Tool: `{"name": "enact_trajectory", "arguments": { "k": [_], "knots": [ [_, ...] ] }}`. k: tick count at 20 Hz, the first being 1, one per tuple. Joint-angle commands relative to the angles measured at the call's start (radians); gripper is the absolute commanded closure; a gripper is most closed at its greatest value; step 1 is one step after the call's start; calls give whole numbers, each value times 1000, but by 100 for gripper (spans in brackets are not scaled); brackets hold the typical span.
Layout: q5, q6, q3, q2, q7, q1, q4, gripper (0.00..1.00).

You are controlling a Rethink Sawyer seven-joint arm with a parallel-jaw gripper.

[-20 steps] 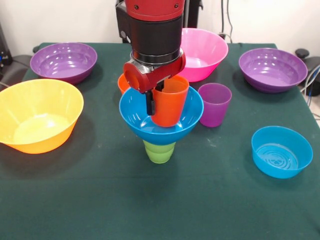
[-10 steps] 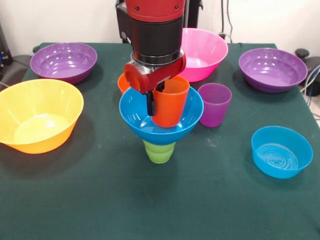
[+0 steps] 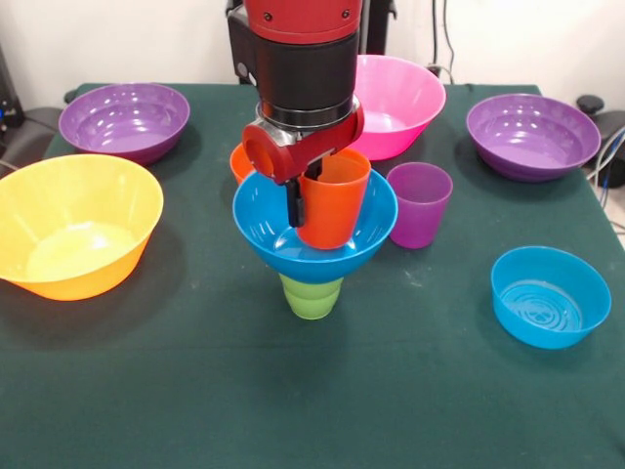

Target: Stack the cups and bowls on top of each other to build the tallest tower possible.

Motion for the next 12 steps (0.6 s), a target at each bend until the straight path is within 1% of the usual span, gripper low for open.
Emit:
{"name": "enact_trajectory", "arguments": {
  "k": [1, 12],
  "knots": [
    [-77, 11, 48, 26, -155, -2, -66, 100],
    [-81, 26, 52, 30, -183, -8, -79, 100]
  ]
}}
